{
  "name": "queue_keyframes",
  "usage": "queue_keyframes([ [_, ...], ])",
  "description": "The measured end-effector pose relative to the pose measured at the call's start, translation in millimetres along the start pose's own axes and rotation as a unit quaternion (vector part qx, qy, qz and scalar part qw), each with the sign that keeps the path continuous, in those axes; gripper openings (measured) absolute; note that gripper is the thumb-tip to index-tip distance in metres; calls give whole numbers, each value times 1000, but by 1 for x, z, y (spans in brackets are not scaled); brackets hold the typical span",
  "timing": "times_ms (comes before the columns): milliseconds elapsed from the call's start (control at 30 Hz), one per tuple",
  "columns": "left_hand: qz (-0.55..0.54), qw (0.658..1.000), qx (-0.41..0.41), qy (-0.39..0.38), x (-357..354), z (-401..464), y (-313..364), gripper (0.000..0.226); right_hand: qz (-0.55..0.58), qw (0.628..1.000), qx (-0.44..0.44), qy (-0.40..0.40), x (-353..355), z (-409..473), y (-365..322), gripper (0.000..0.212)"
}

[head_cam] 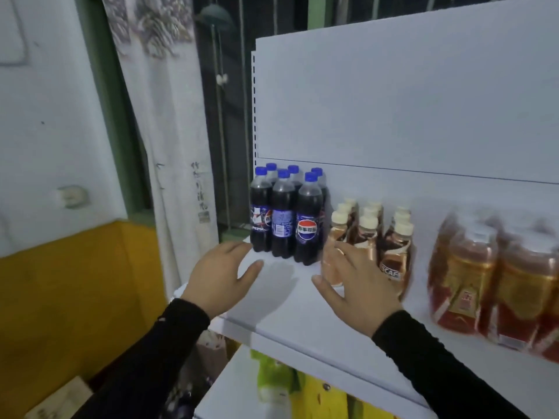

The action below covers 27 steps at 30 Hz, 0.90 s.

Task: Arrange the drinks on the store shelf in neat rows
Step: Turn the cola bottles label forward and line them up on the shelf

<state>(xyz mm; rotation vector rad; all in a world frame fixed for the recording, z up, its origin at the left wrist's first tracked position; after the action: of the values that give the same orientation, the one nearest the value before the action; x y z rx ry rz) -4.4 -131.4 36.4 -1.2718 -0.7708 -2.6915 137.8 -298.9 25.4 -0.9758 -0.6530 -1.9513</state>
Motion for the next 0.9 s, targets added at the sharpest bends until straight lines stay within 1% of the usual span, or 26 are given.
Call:
queue_keyframes([
  [133,-26,999,2,19,-3,43,-32,46,-11,1000,6,-26,-26,42,-23,72],
  [233,-58,998,10,30,-7,86,-63,42,0,1000,-24,0,-38,66,-36,68],
  [300,-88,996,7,18,-18,117,-81,41,-12,999,-42,19,-50,78,-44,67],
  [367,-137,991,8,-2,-30,144,-96,40,-37,996,-77,-6,-66,91,-51,70],
  [467,-258,966,14,-25,-47,175,-111,42,-63,988,-133,-51,-83,99,-61,70],
  [533,-332,942,37,-38,-60,188,-121,46,-82,982,-155,-76,-87,101,-69,70],
  [600,-383,920,62,-62,-74,194,-128,47,-94,976,-176,-86,-87,103,-76,70],
  [667,-414,904,74,-79,-83,194,-131,45,-103,972,-189,-93,-84,102,-83,70],
  [733,-430,896,73,-84,-82,192,-131,40,-104,968,-202,-102,-83,100,-86,70],
  [800,-450,886,72,-83,-76,188,-132,38,-87,968,-206,-110,-86,99,-88,70],
  [900,-476,873,75,-70,-66,174,-136,43,-41,971,-208,-113,-92,98,-87,71],
])
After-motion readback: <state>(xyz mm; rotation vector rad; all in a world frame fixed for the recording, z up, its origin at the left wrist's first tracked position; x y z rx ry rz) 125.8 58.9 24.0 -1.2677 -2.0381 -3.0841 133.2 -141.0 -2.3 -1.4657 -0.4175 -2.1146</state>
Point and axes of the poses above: each hand's wrist, its own z-axis towards the middle knuckle, its own x-axis out of the back of the hand, y = z × x, the point moved 9 cm from there along z, towards the middle knuckle, and after that the axes turned 15 degrees about -z, right-handed, at the moved point
